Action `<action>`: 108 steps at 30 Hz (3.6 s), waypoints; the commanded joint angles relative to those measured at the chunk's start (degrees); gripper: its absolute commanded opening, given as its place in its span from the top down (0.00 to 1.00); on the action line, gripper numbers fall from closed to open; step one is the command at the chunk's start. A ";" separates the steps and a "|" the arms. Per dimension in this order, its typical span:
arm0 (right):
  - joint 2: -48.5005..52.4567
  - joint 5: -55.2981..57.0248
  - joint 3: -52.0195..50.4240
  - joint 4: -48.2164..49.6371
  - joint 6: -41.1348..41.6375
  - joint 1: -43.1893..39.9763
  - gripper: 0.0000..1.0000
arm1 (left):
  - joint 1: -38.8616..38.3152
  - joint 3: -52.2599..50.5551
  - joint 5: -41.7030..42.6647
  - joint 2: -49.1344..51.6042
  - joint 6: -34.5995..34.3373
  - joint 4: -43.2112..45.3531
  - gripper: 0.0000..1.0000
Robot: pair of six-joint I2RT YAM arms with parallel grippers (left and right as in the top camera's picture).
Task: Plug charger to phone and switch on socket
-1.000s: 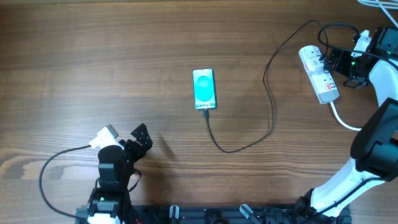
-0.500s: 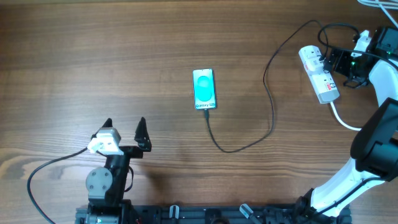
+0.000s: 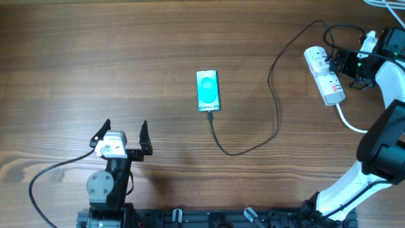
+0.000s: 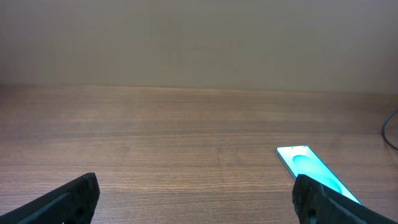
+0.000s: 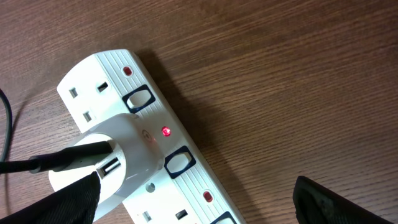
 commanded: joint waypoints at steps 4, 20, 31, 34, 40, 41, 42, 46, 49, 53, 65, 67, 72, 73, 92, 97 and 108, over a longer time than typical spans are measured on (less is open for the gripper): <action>0.22 0.09 -0.26 0.13 -1.09 0.24 0.00 | 0.50 -0.07 -0.33 -0.68 1.25 -0.55 0.00; 0.22 0.09 -0.26 0.13 -1.07 0.24 0.00 | 0.50 -0.07 -0.31 -0.68 1.25 -0.55 0.00; 0.00 0.09 -0.26 0.33 -1.07 0.22 0.00 | 0.50 -0.07 -0.33 -0.68 1.25 -0.55 0.00; -0.81 0.09 -0.26 0.39 -1.05 0.17 0.00 | 0.50 -0.07 -0.33 -0.66 1.25 -0.55 0.00; -12.66 0.09 -0.26 0.42 -1.07 0.17 0.00 | 0.50 -0.07 -0.33 -0.61 1.25 -0.55 0.00; -15.32 0.09 -0.26 0.42 -1.07 0.17 0.00 | 0.50 -0.07 -0.33 -0.61 1.25 -0.55 0.00; -18.14 0.09 -0.26 0.42 -1.07 0.17 0.00 | 0.50 -0.07 -0.33 -0.61 1.25 -0.55 0.00; -31.08 0.09 -0.26 0.44 -1.09 0.22 0.00 | 0.50 -0.07 -0.33 -0.57 1.25 -0.55 0.00; -35.06 0.09 -0.28 0.48 -1.07 1.29 0.00 | 0.50 -0.07 -0.33 -0.57 1.25 -0.55 0.00; -35.06 0.09 -5.46 1.42 -1.07 2.69 0.00 | 0.50 -0.07 -0.33 -0.57 1.25 -0.55 0.00; -36.68 0.09 -38.84 2.62 -1.07 2.71 0.00 | 0.50 -0.07 -0.33 -0.57 1.25 -0.52 0.00; -37.79 0.09 -38.99 2.69 -1.07 2.71 0.00 | 0.50 -0.07 -0.33 -0.57 1.25 -0.55 0.00; -41.90 0.09 -38.99 2.69 -1.09 2.71 0.00 | 0.50 -0.07 -0.33 -0.57 1.25 -0.55 0.00; -43.04 0.09 -38.99 2.67 -1.05 2.71 0.00 | 0.50 -0.07 -0.33 -0.57 1.25 -0.55 0.00; -51.84 -9.84 -66.45 48.15 -13.00 15.37 0.00 | 0.50 -0.07 -0.31 -0.57 1.25 -0.55 0.00; -53.75 -9.79 -71.73 52.37 -13.14 15.34 0.01 | 0.50 -0.07 -0.33 -0.57 1.25 -0.55 0.00; -54.66 -9.81 -76.74 55.69 -9.90 15.34 0.00 | 0.50 -0.07 -0.33 -0.57 1.25 -0.55 0.00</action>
